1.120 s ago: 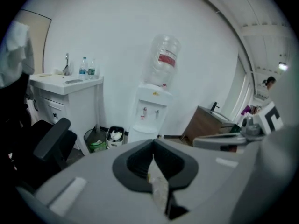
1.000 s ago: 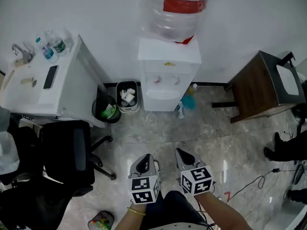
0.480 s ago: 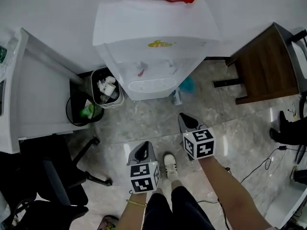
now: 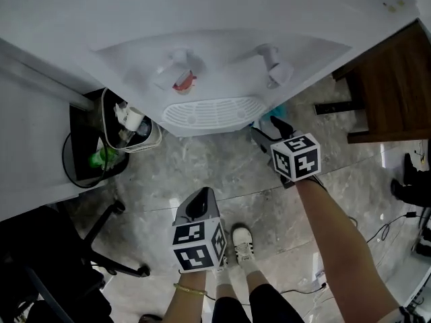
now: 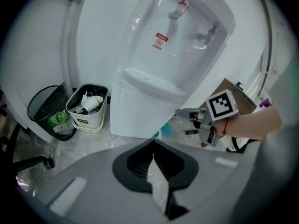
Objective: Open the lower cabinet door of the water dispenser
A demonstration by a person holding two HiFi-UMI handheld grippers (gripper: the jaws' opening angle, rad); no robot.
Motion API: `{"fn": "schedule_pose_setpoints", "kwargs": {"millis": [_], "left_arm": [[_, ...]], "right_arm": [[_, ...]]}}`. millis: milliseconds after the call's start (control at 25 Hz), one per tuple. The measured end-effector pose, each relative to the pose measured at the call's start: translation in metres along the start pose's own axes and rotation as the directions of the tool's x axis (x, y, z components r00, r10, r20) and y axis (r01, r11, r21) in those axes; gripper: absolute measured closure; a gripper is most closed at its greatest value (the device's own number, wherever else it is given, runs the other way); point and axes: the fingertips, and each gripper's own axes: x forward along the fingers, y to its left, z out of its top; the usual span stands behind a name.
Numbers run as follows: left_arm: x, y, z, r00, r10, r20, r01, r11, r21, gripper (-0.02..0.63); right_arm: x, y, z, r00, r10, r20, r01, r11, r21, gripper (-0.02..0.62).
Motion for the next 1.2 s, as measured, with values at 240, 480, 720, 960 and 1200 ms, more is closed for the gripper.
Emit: {"fn": "schedule_pose_setpoints", "kwargs": {"millis": [240,480,720,960,1200], "left_arm": [[0.027,0.01,-0.016,1.0,0.009,-0.008,-0.009,1.0,0.001,0.6],[0.025,0.006,-0.022,1.0,0.003,-0.009,-0.003,1.0,-0.003,0.6],[0.009,0.0,-0.028,1.0,-0.01,0.001,0.01,1.0,-0.005,0.6],[-0.013,0.014,-0.055,1.0,-0.005,0.017,0.005,1.0,0.001,0.6],[-0.036,0.038,-0.082,1.0,0.0,0.018,0.001,0.998,-0.066,0.6]], "right_arm": [[0.028,-0.011,0.009,0.999,0.014,0.045,-0.011,0.997,-0.081,0.333],[0.025,-0.001,0.006,0.999,0.025,0.034,-0.022,0.996,-0.084,0.296],[-0.005,0.022,-0.027,1.0,0.01,0.0,-0.01,0.999,-0.036,0.327],[-0.041,0.08,-0.076,0.999,0.027,-0.041,-0.028,0.999,-0.021,0.403],[-0.068,0.172,-0.114,0.99,0.127,-0.064,-0.126,0.992,0.018,0.46]]}}
